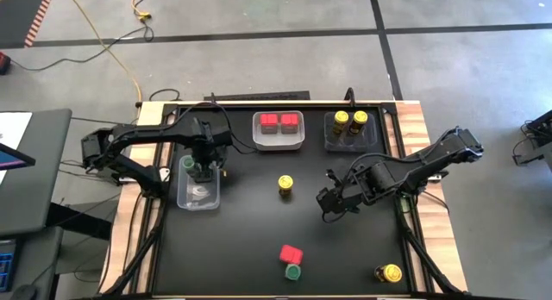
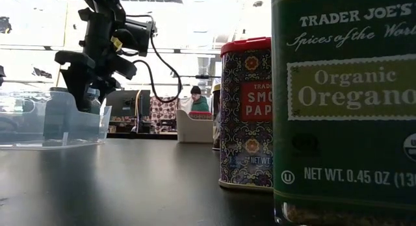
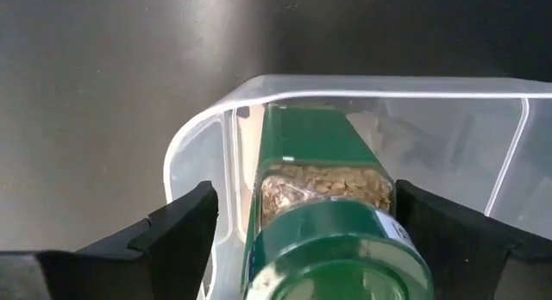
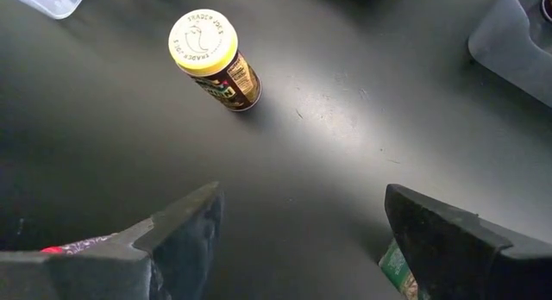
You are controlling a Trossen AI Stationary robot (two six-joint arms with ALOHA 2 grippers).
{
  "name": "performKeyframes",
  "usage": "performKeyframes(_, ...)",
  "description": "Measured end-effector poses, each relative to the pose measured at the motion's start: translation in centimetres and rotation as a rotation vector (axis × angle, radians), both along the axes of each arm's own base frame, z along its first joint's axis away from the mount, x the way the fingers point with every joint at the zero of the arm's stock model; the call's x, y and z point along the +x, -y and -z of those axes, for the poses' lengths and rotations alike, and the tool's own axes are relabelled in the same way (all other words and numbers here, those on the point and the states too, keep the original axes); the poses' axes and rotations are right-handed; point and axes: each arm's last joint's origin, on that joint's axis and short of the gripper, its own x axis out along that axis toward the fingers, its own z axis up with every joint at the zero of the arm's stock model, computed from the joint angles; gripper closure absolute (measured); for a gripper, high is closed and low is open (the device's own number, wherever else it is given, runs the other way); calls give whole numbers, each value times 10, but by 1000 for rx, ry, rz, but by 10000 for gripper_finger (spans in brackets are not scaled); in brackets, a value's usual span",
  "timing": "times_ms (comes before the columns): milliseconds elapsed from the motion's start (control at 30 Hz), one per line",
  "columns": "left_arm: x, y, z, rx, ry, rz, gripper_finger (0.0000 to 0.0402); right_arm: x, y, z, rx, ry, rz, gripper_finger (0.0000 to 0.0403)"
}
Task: Sort spices by type
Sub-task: Put the top green seasoning bottle into the transparent bin, then put the red seasoning can into the white bin
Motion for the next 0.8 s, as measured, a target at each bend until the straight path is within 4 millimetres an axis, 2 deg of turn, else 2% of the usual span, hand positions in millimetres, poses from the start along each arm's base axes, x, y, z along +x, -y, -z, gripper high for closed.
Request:
performKeyframes(500, 2, -1, -23, 3, -2, -76, 70, 0, 0, 0, -1, -2, -5, 53)
performKeyframes(800, -14, 5, -52, 43, 128, -164, 70, -2, -5, 0, 14, -11, -34, 53)
